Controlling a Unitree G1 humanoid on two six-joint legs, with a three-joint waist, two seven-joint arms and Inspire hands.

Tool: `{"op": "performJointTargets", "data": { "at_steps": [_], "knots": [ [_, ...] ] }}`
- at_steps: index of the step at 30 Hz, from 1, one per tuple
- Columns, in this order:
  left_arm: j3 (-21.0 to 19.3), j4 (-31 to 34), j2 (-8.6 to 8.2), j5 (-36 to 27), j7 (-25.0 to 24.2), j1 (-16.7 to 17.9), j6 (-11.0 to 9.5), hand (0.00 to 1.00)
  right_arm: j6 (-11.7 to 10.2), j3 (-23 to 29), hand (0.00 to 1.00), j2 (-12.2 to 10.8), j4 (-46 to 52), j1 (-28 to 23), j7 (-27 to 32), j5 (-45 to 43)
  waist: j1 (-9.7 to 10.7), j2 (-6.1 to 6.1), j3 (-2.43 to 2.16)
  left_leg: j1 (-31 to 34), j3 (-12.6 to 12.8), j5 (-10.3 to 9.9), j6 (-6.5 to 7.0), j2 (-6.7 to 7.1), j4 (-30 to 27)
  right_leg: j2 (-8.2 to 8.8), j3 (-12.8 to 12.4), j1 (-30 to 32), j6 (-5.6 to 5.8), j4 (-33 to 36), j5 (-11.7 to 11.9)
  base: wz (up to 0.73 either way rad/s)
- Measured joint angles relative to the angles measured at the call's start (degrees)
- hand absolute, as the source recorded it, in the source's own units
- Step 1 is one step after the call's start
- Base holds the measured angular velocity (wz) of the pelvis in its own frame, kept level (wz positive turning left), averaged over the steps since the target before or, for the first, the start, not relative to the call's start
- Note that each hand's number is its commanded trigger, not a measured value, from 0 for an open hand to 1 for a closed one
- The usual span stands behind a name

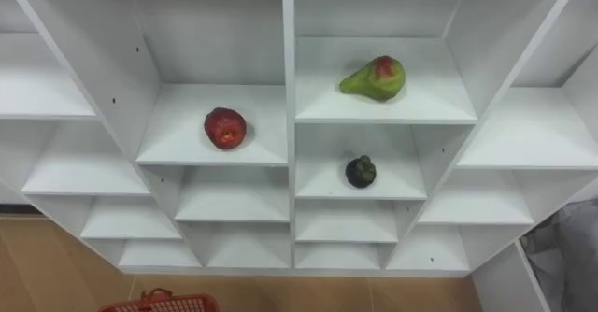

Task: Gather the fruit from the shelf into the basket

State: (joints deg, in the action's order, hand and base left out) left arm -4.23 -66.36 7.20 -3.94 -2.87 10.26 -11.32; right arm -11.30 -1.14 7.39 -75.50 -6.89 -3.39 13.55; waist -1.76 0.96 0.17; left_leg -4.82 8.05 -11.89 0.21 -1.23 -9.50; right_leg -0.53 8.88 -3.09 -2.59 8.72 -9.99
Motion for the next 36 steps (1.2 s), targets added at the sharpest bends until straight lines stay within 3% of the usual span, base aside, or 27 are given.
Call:
{"op": "performJointTargets", "data": {
  "at_steps": [16,21,30,36],
  "knots": [
    [0.0,0.0,-0.06,-0.4,0.3,0.3,-0.1,1.0,0.1,0.3,0.0,-0.1,0.5,0.0,1.4,1.4,0.3,-0.06,0.01,0.1,0.0,0.0,0.0,0.03,0.1,0.01,0.0,0.0,0.01,0.0,0.0,0.0],
    [-0.1,0.0,-0.03,-0.4,1.3,0.5,-0.5,1.0,-0.1,2.5,0.0,-0.1,1.9,-0.2,2.1,-0.6,0.4,0.07,0.07,0.0,0.0,0.0,0.0,0.01,0.1,-0.02,-0.2,0.2,0.0,0.2,0.0,0.0],
    [-0.2,0.0,-0.03,-0.4,1.4,0.7,-2.7,1.0,-3.3,2.5,0.0,-0.1,16.0,-4.0,5.1,-5.0,0.2,0.02,-0.18,0.1,1.3,0.0,-0.02,-0.3,0.1,-0.45,-1.5,0.9,-0.25,0.4,0.2,-0.07],
    [-0.1,3.7,-0.06,-0.5,1.4,2.6,-4.3,1.0,-4.6,2.5,0.0,-0.8,34.5,-9.8,6.5,-13.0,1.6,-0.08,-0.18,0.3,1.5,0.0,-0.02,-0.3,0.1,-0.44,-1.9,1.3,-0.25,1.0,0.2,-0.04]
  ]
}}
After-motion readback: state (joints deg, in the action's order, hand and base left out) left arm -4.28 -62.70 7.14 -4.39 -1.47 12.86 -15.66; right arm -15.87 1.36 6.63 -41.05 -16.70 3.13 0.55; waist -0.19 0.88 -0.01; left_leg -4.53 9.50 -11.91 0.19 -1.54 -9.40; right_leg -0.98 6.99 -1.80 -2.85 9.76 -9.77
